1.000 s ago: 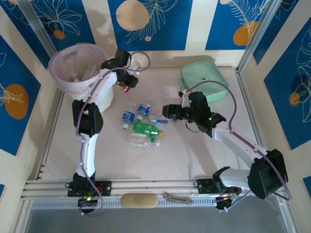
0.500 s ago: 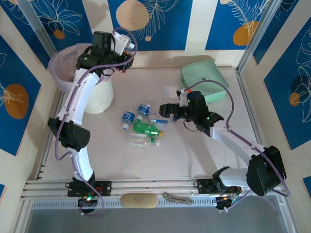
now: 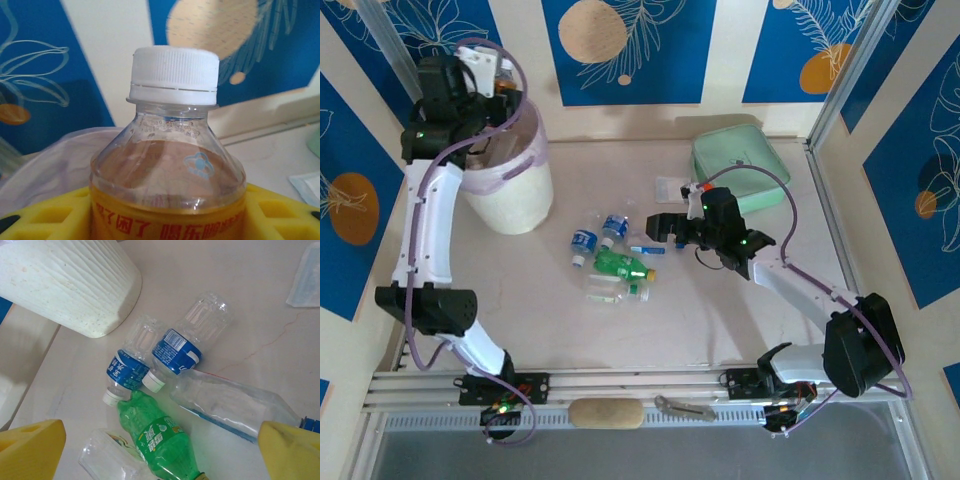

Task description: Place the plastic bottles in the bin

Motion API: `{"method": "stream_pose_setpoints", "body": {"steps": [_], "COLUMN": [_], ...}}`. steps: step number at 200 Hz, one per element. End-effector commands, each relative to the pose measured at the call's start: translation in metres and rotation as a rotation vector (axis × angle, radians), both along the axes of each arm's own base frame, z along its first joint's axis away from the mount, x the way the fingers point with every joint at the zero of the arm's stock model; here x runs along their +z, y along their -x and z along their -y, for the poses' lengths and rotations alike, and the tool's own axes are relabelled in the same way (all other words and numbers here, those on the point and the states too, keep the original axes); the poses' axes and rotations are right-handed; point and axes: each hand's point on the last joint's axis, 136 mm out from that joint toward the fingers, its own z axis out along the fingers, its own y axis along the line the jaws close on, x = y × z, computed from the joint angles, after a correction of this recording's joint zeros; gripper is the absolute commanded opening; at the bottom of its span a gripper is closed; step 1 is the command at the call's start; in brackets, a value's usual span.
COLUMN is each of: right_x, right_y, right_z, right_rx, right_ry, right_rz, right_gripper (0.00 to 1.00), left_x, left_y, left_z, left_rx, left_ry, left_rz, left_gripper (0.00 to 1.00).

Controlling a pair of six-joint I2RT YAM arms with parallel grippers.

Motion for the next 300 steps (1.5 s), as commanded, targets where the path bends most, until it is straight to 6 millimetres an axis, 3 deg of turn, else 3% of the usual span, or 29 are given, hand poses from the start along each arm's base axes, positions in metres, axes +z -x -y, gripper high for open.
{"method": "stream_pose_setpoints", "body": {"steps": [1,66,137,163,188,243,277,300], "right_x": [0.001,0.001,0.005,0.007,0.008,0.007,0.005,0.001], "right_y": [0.002,0.004,0.010,0.011,0.012,0.010,0.007,0.006], "right_z": [-0.006,-0.005,0.005,0.008,0.009,0.006,0.004,0.000], "right_rx": [0.024,0.020,-0.012,-0.020,-0.025,-0.024,-0.019,0.000], "right_ry": [-0.011,-0.001,0.021,0.027,0.027,0.016,0.016,0.021], "right_rz": [-0.009,-0.026,-0.015,-0.008,-0.005,-0.009,-0.014,-0.028], "right_gripper": [0.99,0.99,0.99,0.99,0.99,0.99,0.99,0.99], "left_x": [0.010,-0.041,-0.101,-0.112,-0.104,-0.056,-0.025,-0.021], "left_y": [0.002,-0.013,-0.040,-0.042,-0.040,-0.020,0.002,0.017], "left_z": [-0.031,-0.085,-0.090,-0.090,-0.090,-0.071,-0.033,0.002], "left_rx": [0.093,0.191,0.195,0.201,0.203,0.149,0.063,-0.008], "left_ry": [0.039,0.200,0.272,0.280,0.292,0.353,0.355,0.373], "left_rz": [0.053,-0.047,-0.205,-0.235,-0.219,-0.127,-0.055,-0.033], "left_gripper": [0.57,0.59,0.61,0.70,1.00,1.00,1.00,1.00]}}
